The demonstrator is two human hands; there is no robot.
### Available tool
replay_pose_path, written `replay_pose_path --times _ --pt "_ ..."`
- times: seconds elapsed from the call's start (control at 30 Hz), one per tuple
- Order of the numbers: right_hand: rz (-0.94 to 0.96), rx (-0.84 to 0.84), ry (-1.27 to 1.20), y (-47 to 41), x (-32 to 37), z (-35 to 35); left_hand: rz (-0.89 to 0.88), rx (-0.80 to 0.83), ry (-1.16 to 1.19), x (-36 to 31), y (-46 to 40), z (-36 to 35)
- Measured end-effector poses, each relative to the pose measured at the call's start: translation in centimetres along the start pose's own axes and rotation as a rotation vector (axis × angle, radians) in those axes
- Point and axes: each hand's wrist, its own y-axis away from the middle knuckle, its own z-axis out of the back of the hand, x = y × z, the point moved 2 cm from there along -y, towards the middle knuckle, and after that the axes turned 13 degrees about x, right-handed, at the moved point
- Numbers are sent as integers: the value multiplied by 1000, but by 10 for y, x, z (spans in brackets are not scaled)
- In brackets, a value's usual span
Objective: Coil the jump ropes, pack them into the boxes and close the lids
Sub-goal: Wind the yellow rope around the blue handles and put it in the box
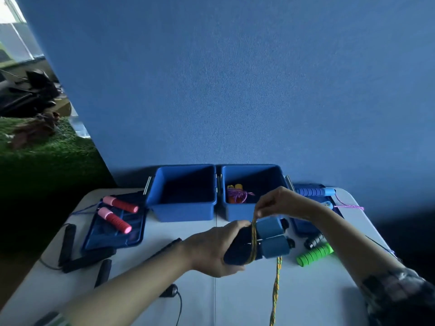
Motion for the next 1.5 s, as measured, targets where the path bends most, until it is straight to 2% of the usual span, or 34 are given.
replay_pose_path --times 0.13,0.27,0.33,0.43,0.53,0.63,0.7,0.83,0.93,1.03,1.13,1.27,1.37,1.43,1.5 --pt "25 -106 -305 8 -15 -19 -26 -129 140 -2 3 11" --pt "-40 -91 -745 0 -23 -62 -16 -308 214 21 1 27" --pt "-38 -122 -842 -6 -25 -81 25 -402 268 34 -1 38" --pt "-79 -176 -642 -14 -28 -111 159 -571 415 62 -5 56" --pt "-146 -137 -318 -15 -24 -134 335 -640 523 96 -4 67" --pt "-136 -122 159 -8 -7 -135 446 -617 461 120 3 64" --pt "-61 -165 301 -3 12 -118 505 -487 298 134 11 54" --pt "61 -282 362 1 40 -66 475 -200 109 131 19 33" --pt "72 -291 389 -5 46 -36 412 -23 -126 106 12 10" --pt "32 -301 322 -15 33 -17 181 17 -155 69 7 -10" --pt "-32 -287 166 -16 10 -10 36 -15 -76 36 6 -17" --pt "-127 -327 -149 -10 -26 -19 27 -128 105 22 5 -9" --pt "-229 -330 -294 -11 -39 -38 -17 -183 209 26 6 1" --pt "-239 -270 -375 -12 -38 -59 -24 -256 249 32 5 9" --pt "-153 -160 -454 -12 -30 -82 -18 -368 308 38 4 18"
